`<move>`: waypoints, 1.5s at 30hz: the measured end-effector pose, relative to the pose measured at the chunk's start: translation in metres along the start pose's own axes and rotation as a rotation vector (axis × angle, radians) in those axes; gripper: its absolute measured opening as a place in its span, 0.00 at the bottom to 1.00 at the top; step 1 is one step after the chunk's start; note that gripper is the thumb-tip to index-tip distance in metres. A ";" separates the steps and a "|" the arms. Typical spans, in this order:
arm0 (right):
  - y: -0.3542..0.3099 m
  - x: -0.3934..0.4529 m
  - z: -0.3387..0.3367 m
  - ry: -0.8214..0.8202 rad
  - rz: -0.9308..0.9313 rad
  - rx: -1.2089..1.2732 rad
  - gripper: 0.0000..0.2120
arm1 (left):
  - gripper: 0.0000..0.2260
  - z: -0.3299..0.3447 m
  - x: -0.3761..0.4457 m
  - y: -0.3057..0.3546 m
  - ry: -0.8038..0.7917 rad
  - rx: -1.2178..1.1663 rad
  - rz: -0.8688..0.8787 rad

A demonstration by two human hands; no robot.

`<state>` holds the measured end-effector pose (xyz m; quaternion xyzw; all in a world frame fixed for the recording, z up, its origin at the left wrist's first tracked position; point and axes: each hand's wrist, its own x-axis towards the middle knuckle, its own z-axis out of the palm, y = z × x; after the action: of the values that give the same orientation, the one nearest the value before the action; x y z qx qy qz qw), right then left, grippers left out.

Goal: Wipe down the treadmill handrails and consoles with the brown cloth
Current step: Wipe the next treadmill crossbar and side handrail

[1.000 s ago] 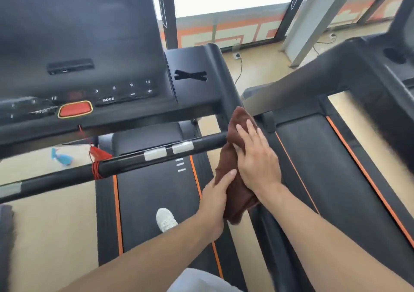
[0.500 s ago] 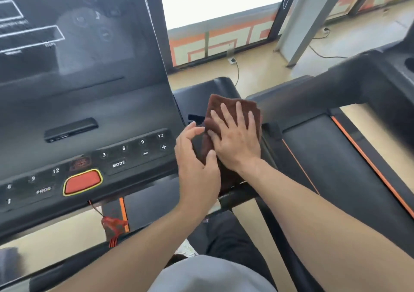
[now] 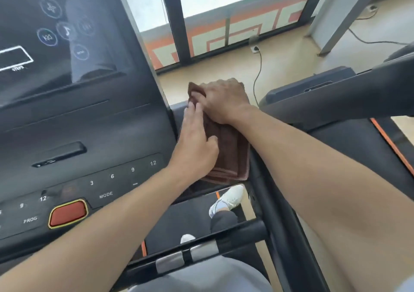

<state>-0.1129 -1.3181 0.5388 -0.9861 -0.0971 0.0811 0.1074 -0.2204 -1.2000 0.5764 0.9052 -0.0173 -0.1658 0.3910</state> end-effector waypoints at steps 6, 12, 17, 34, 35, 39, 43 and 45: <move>0.044 -0.030 -0.002 0.045 0.336 0.589 0.21 | 0.34 0.043 0.020 0.004 -0.112 0.531 0.145; 0.046 -0.138 0.011 0.034 0.607 0.985 0.23 | 0.34 0.059 -0.030 -0.008 -0.232 0.628 0.422; 0.027 -0.230 0.024 0.067 0.634 0.862 0.22 | 0.36 0.070 -0.105 -0.027 -0.391 0.563 0.510; 0.016 -0.134 0.033 0.053 -0.401 0.120 0.22 | 0.15 0.006 -0.109 -0.044 0.150 -0.275 0.394; 0.009 -0.118 0.032 0.007 -0.434 0.105 0.23 | 0.15 0.002 -0.104 -0.042 0.194 -0.301 0.391; -0.019 -0.064 0.029 -0.027 -0.403 0.098 0.31 | 0.17 -0.013 -0.077 -0.035 0.255 -0.347 0.297; -0.029 -0.021 0.026 -0.005 -0.277 0.026 0.28 | 0.23 -0.019 -0.050 -0.027 0.230 -0.265 0.165; -0.033 0.003 0.019 -0.021 -0.211 0.017 0.21 | 0.28 -0.020 -0.036 -0.021 0.178 -0.182 0.110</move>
<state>-0.1189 -1.2825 0.5270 -0.9686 -0.2007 0.0804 0.1225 -0.2506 -1.1656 0.5842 0.8748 -0.0171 -0.0641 0.4799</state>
